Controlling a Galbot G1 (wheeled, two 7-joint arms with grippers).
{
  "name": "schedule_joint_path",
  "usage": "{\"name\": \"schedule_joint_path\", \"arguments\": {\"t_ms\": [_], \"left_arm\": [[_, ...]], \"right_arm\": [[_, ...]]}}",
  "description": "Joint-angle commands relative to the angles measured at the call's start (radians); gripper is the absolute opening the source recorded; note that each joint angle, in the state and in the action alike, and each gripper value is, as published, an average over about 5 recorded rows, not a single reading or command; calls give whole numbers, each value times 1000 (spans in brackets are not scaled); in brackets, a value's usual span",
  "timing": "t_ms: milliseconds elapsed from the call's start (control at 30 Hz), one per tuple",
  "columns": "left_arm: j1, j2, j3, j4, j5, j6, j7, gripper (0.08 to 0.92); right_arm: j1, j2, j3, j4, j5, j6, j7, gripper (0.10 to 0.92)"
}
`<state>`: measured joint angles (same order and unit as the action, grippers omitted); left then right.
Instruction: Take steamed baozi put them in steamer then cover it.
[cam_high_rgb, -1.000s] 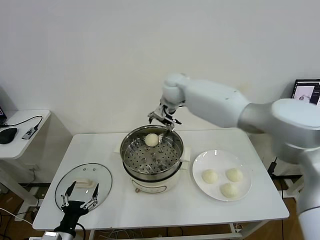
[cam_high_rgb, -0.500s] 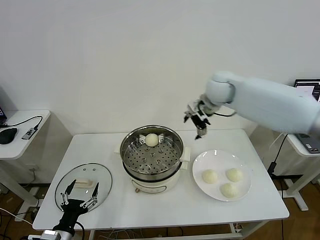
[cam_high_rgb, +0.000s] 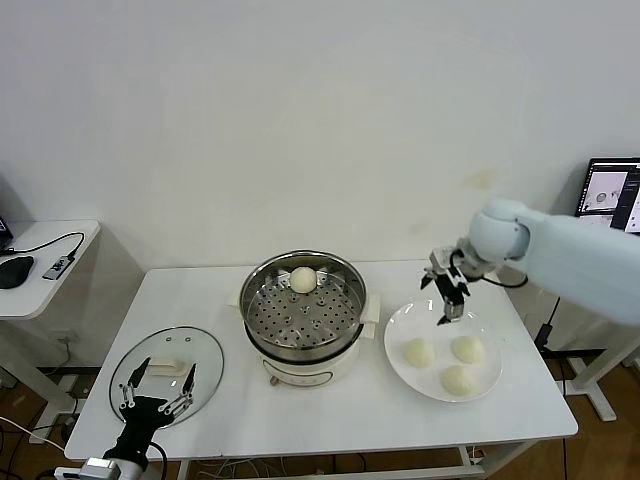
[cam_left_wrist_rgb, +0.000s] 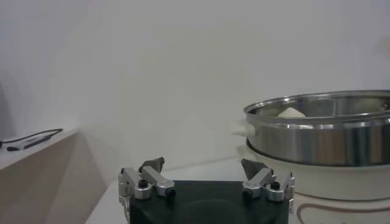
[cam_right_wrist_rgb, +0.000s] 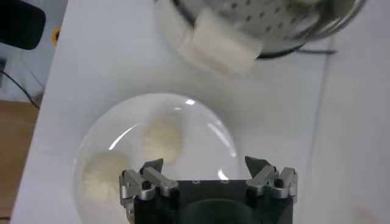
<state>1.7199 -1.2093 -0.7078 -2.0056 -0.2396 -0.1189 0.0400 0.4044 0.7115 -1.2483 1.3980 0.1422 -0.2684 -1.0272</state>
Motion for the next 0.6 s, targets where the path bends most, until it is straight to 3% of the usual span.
{"name": "schedule_joint_path", "arguments": {"t_ms": [33,600], "left_arm": [[1,0,-3,2,0,0,0,823],[2,1,-24,8,0,0,3,823]], "right_arm": [[-165,4,65,-34,-70,-12,7,823],[-288,92,150,-119,-151,-11,26,823]]}}
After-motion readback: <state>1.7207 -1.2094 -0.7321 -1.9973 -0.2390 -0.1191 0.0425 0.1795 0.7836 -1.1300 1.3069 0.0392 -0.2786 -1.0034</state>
